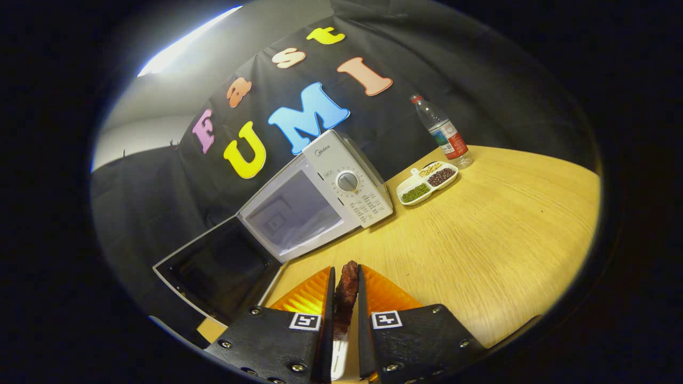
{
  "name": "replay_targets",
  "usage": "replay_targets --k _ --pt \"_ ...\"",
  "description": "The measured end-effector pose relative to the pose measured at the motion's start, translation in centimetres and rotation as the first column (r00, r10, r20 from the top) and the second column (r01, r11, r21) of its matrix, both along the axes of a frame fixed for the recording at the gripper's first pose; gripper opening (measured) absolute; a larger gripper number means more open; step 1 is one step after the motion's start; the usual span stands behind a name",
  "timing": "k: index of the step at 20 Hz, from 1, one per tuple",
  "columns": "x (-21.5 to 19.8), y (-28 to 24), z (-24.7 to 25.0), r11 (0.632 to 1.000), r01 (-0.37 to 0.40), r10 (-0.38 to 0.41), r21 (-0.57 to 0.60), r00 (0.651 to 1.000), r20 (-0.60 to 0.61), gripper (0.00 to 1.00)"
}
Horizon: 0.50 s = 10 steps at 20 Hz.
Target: Open the microwave, put the food inside, and close the microwave door.
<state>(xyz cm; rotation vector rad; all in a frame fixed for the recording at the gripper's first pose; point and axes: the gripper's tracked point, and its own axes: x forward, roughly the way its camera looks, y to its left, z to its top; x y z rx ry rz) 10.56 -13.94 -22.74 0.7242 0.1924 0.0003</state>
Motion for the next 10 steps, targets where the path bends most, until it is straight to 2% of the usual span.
replay_targets --k 1,3,4,5,6,10 --pt "-0.1 -0.3 0.9 1.0 0.01 -0.01 0.001 1.0 0.012 0.2" --pt "0.0 -0.7 2.5 0.997 0.043 -0.04 -0.069 0.999 0.037 0.2" --pt "-2.3 -1.3 3.1 0.991 0.044 -0.043 -0.128 0.999 0.013 0.2" --pt "-0.4 -0.6 1.6 0.985 0.045 -0.048 -0.168 0.999 -0.012 0.06" --pt "-0.5 -0.5 1.1 0.979 0.048 -0.054 -0.196 0.998 -0.022 0.03" --pt "0.0 -1.2 -0.2 0.99 0.064 -0.07 -0.128 0.996 -0.048 0.02"
